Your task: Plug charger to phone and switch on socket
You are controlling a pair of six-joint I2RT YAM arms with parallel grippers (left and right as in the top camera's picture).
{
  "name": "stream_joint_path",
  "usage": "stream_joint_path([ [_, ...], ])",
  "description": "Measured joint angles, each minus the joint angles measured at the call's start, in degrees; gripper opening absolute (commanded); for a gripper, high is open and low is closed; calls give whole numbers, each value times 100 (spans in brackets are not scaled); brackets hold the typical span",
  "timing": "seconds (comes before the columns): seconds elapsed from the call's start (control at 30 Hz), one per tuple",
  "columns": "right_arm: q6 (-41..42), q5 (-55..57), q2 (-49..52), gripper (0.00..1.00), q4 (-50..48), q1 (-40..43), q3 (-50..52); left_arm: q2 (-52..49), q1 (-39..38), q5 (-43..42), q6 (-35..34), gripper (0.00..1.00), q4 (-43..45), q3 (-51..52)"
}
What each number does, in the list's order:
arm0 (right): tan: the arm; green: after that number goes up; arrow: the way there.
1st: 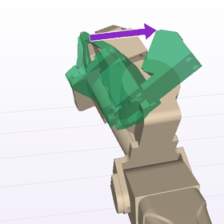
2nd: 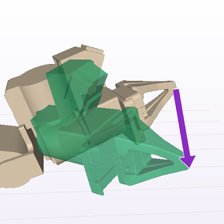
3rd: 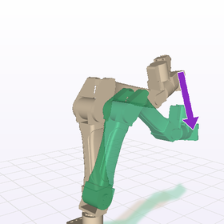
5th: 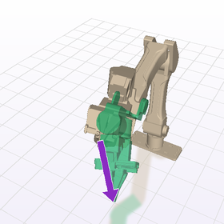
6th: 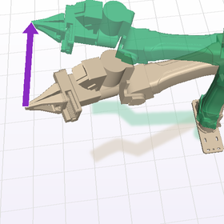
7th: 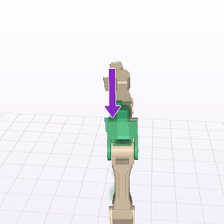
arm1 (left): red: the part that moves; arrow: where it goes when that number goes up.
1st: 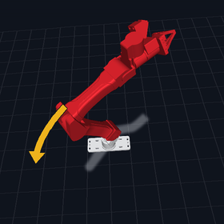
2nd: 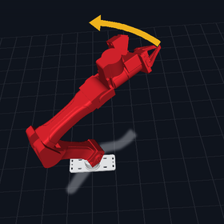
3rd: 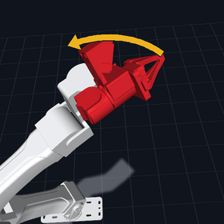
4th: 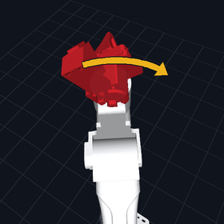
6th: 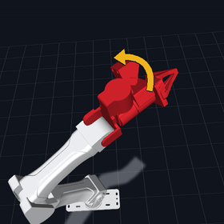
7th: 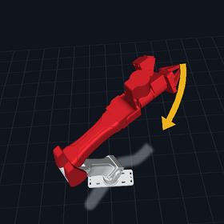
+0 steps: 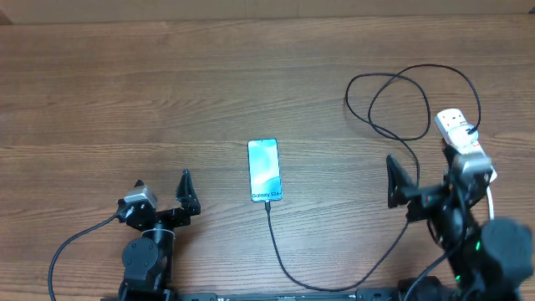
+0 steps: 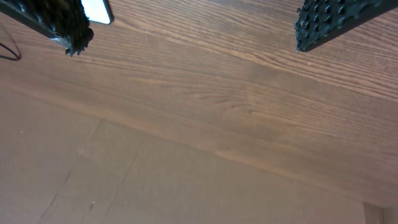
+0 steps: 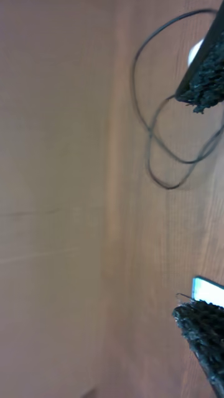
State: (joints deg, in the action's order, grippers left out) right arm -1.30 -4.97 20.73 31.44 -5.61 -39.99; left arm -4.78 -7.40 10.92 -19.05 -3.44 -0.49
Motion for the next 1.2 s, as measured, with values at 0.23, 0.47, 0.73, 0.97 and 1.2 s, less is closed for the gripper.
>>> stream_joint_path([
  [0.23, -17, -254, -1508, 100, -1423, 356, 1532, 0, 0, 0, -2, 99, -2, 0],
  [0.47, -15, -710, -1989, 100, -2275, 874, 2686, 0, 0, -2, 0, 100, -2, 0],
  [0.73, -17, -907, -1989, 100, -2771, 896, 3381, 0, 0, 0, -2, 100, -2, 0],
  [0.97, 15, -914, -1989, 100, -3145, 896, 3858, 0, 0, -2, -2, 99, -2, 0],
  [1.2, 505, -352, -1989, 100, -3136, 896, 3893, 0, 0, -2, -2, 100, -2, 0],
])
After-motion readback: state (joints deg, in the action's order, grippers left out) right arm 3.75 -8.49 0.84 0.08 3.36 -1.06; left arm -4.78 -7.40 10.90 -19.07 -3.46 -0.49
